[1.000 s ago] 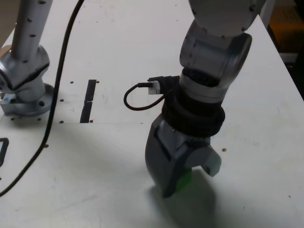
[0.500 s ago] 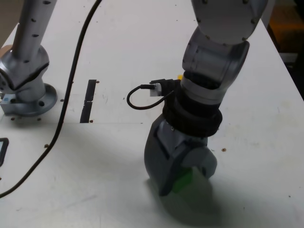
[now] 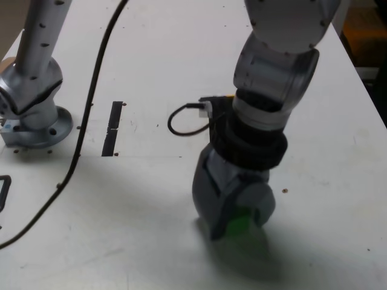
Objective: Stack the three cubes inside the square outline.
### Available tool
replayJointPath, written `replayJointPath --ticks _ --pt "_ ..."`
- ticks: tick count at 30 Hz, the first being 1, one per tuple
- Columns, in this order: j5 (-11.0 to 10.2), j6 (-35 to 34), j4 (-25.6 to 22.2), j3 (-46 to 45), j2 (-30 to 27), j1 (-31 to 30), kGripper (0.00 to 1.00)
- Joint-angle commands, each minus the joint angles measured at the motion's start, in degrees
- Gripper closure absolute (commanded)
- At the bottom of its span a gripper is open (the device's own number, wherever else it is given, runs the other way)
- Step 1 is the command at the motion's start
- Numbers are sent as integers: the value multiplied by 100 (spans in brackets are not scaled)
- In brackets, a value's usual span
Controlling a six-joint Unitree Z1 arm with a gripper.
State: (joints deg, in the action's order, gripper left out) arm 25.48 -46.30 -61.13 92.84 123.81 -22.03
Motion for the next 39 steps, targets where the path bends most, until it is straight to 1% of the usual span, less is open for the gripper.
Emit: replayJointPath --ticks 1,8,11,14,18,24,26,31,33,36,39 --pt "9 10 -108 5 -199 1 74" --pt "31 -87 -371 -165 -727 -101 74" --pt "-1 -115 -543 -265 -990 -136 74" --pt "-135 -113 -911 -248 -1248 -133 74" --pt "-378 66 -1413 -101 -1480 -40 74" --pt "-729 835 -1882 147 -1669 338 74" --pt "-896 1192 -2019 256 -1699 528 74" --pt "-1223 2004 -2371 532 -1685 1041 74" --pt "-1268 2267 -2506 616 -1630 1252 73" --pt "-1275 2554 -2647 691 -1537 1501 73" --pt "-1294 2770 -2694 798 -1427 1689 73"
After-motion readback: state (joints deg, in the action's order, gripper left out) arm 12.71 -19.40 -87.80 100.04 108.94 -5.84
